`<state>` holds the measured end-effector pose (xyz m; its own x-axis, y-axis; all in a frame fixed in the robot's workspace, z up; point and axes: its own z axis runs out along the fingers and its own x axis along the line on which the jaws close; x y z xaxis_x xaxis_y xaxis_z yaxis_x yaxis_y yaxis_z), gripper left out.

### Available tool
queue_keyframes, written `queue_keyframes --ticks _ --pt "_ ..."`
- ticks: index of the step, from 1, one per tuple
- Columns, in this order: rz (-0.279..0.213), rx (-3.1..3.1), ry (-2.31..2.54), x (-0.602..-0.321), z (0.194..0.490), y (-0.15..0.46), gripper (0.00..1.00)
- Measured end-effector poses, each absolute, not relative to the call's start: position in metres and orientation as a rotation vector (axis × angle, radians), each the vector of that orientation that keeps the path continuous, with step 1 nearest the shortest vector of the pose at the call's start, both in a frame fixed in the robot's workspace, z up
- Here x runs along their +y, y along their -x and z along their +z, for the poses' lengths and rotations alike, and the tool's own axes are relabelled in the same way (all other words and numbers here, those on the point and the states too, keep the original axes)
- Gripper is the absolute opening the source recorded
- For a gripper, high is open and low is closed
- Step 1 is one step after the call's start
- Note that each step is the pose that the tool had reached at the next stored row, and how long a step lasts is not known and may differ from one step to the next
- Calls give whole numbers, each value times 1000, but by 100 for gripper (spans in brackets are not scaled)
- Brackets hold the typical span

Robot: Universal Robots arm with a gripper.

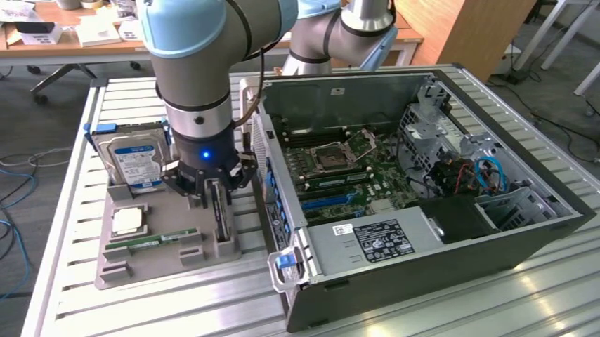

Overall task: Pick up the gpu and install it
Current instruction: 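Pick up the gpu and move the gpu toward the slot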

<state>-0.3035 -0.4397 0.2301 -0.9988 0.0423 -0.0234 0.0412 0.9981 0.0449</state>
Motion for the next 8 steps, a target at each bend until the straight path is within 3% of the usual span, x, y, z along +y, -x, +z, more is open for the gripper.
queue_keyframes --ticks 8 --pt "69 3116 -65 -440 230 304 45"
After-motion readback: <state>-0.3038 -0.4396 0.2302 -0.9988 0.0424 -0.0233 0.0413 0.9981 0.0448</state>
